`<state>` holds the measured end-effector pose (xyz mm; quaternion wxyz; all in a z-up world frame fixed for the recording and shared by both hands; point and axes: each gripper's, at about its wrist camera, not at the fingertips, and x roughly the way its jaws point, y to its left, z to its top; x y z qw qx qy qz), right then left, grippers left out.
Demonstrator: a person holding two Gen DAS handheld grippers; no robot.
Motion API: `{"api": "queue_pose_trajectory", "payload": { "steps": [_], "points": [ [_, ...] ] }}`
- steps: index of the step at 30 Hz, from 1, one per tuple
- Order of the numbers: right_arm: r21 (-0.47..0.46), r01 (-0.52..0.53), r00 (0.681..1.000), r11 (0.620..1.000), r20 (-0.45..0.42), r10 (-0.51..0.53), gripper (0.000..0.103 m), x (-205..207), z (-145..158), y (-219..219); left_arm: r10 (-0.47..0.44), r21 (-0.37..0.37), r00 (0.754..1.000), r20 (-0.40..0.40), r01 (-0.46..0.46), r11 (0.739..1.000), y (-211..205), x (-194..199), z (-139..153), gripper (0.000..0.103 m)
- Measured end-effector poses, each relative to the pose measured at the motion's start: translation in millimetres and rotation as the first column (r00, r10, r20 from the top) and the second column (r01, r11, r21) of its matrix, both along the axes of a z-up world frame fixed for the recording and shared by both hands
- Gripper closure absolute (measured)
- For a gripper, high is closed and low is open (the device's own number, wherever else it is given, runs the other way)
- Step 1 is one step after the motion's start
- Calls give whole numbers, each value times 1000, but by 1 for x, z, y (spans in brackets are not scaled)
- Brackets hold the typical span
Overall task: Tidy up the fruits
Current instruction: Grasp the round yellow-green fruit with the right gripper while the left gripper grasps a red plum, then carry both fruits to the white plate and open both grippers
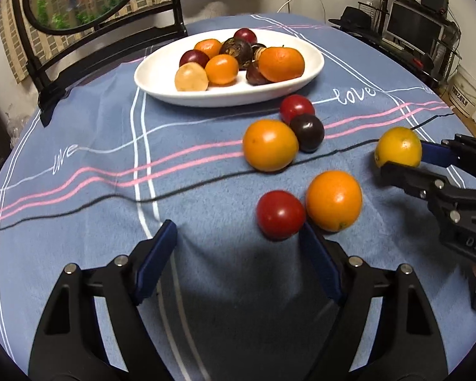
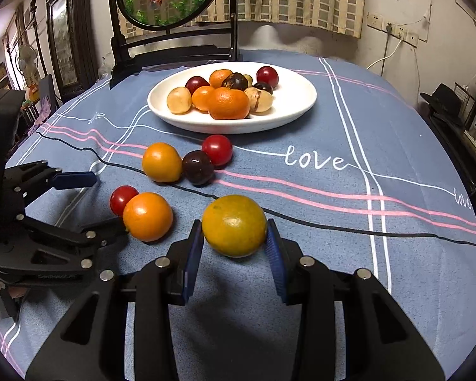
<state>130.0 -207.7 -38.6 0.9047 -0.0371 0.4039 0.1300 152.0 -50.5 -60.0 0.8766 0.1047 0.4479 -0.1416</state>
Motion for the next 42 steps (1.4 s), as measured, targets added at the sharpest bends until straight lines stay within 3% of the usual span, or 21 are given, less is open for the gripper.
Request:
{"api": "queue_pose_trajectory", "payload": {
  "steps": [3, 7, 14, 26, 34, 42],
  "points": [
    [4, 0, 1000, 1000, 1, 0, 64, 0, 0, -1, -41, -44, 999, -18, 40, 998, -6, 4, 1, 51],
    [7, 6, 1000, 1000, 0, -6, 64, 0, 0, -3, -76, -46, 997, -12, 75, 996, -15, 2, 3, 72],
    [25, 7, 1000, 1000, 22, -8, 64, -4, 7, -4, -41, -51, 999, -1, 40, 998, -5, -5, 14, 72],
    [26, 7, 990, 1000, 144, -11, 64, -8, 57, -4, -3, -63, 994, 110, 10, 998, 4, -6, 78, 72],
    [16, -13, 975, 1000, 222, 9, 64, 16, 88, 7, 44, -62, 988, 145, -36, 997, 0, 30, 102, 72],
    [-28, -44, 969, 999, 242, 49, 64, 58, 88, 32, 127, -102, 986, 109, -116, 988, 4, 80, 91, 72]
  ]
}}
